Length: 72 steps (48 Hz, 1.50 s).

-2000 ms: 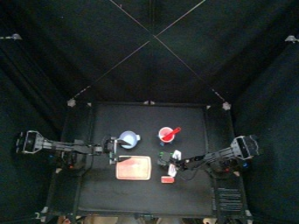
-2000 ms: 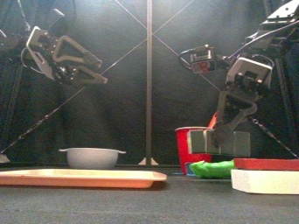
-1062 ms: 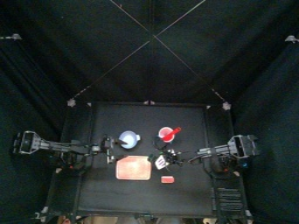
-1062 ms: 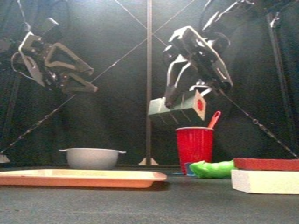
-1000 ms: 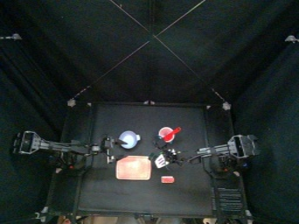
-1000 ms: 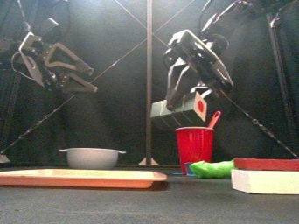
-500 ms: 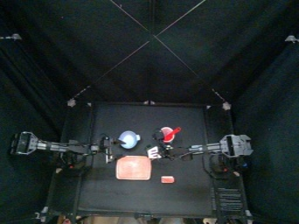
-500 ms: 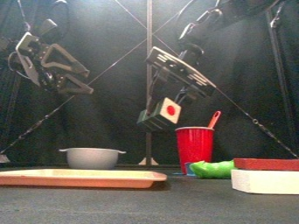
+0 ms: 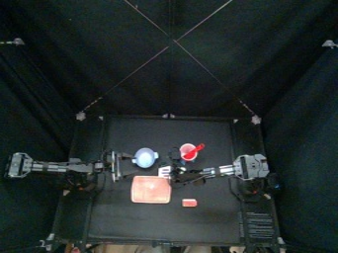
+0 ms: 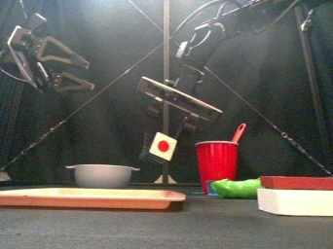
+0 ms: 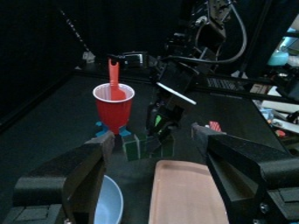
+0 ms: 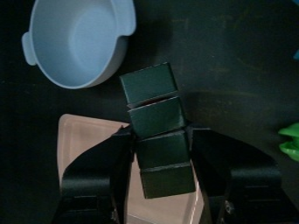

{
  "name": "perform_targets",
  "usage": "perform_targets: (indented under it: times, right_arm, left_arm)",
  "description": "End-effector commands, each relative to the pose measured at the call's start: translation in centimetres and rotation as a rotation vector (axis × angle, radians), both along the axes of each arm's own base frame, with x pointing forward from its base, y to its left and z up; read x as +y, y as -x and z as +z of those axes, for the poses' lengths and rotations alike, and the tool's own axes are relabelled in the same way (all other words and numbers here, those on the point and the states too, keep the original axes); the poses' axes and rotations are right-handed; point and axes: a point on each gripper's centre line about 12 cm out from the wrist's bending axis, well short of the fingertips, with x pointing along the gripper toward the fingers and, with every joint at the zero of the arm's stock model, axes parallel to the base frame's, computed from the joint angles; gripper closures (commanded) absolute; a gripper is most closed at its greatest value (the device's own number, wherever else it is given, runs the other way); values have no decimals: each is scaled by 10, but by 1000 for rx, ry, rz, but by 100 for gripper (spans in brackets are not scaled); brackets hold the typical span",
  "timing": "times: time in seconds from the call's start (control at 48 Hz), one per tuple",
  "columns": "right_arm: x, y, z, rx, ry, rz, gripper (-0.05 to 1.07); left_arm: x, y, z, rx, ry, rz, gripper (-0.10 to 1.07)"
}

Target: Place green sushi roll on plate to cut

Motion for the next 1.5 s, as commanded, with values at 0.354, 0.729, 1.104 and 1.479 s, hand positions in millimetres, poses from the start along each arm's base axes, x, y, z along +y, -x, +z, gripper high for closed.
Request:
perform_targets:
  times: [0.354,0.729,1.104,1.479]
  right_arm:
    - [57,-6,18,-125,-18,-231,34]
    - [77,-13,-5,-133,-71,-244,33]
    - [90,-15,-15,-116,-120,-253,33]
    - [91,-17,-23,-96,-112,-256,32]
  left_arm:
    - [3,1,3,-3,-1,13,-6]
    - [3,2,0,4,7,14,-6]
    - [2,1,0,2,17,14,-6]
    - [2,2,0,4,19,14,-6]
